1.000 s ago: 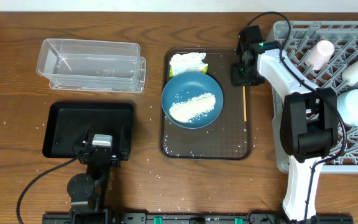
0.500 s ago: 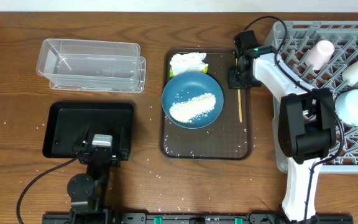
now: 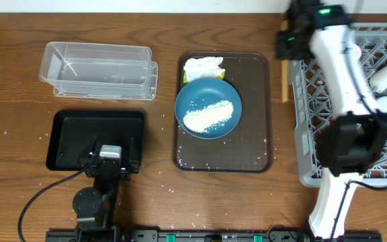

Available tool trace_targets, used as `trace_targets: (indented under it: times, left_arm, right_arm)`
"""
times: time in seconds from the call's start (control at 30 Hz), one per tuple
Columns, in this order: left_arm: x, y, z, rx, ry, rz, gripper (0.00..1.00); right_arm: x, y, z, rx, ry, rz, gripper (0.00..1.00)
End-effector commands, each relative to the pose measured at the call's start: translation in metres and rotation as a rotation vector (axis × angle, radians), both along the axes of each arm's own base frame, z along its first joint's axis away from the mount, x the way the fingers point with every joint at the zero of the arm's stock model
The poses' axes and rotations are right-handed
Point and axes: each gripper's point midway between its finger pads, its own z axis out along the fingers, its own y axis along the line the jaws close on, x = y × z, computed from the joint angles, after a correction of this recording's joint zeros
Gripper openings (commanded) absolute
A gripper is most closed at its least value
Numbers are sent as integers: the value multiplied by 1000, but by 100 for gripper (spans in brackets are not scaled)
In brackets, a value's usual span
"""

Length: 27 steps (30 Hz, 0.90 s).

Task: Sort waste into correct bins and load items into the dishwasher rack
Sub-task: 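Carry the second chopstick to the dish rack and release it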

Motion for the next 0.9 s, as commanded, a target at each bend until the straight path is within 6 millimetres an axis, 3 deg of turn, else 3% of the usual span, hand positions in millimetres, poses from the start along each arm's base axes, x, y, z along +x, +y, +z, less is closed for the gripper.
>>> trace_targets:
  times: [0.0,0.3,0.4,0.53,0.57,0.67,0.77,0.87]
  left_arm:
    - [-1,-2,-16,-2,48,-13,93]
    - [-1,-2,-16,-2,48,-13,93]
    - [-1,-2,-16,-2,48,-13,93]
    - [-1,-2,-16,-2,48,-13,93]
    - [-1,-2,-16,-2,48,-13,93]
    - [-1,-2,-16,-2,48,-13,93]
    - [-1,-2,-16,-2,48,-13,93]
    - [-1,-2,-16,-2,48,-13,93]
  right_arm:
    - [0,-39,24,-25,-52,-16,1]
    - [-4,-72,9,28,-34,28,1]
    - [-3,-76,0,23,-29,21,11]
    - [-3,-82,-13,-7,-14,8,12]
    - [-4,-83,-16,-14,-10,5,14]
    - [-7,-82,-24,-10,9,5,40]
    - [-11,-76,-29,20,23,16,51]
    - [-12,-62,-28,96,25,43,54]
